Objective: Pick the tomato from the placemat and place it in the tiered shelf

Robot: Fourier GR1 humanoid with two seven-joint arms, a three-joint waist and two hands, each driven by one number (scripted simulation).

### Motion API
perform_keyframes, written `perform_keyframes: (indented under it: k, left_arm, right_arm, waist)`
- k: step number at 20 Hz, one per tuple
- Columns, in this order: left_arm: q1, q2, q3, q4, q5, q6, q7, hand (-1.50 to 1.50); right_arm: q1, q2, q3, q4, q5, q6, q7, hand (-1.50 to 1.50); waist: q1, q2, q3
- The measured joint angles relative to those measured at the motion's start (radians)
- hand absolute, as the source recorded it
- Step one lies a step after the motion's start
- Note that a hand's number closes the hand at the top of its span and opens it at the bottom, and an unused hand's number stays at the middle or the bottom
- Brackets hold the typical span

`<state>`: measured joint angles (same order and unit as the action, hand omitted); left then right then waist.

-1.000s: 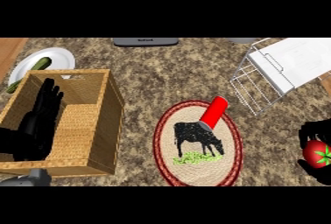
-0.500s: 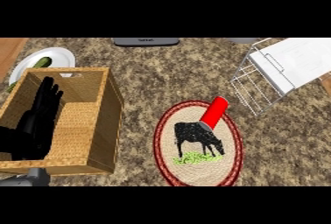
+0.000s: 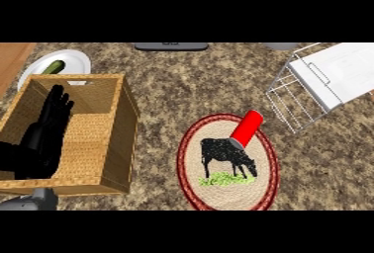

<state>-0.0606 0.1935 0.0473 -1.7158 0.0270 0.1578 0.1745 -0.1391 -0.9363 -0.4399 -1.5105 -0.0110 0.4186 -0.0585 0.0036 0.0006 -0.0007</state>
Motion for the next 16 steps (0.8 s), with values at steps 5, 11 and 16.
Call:
perform_keyframes:
  k: [5, 11, 16]
  left_arm:
    - [-0.031, -0.010, 0.005, 0.039, -0.008, -0.006, -0.009, 0.00]
    - [-0.038, -0.022, 0.004, 0.058, -0.021, -0.009, -0.027, 0.00]
    - [-0.037, -0.034, -0.005, 0.025, -0.030, -0.004, 0.006, 0.00]
  right_arm:
    - [-0.153, 0.014, 0.050, 0.141, 0.051, -0.023, 0.004, 1.50]
    - [-0.310, 0.077, 0.119, 0.336, 0.150, -0.098, -0.054, 1.50]
    - [-0.439, 0.126, 0.155, 0.539, 0.228, -0.171, -0.152, 1.50]
  waist:
    - [0.008, 0.002, 0.000]
    - [0.012, 0.003, 0.001]
    - [0.018, 0.004, 0.001]
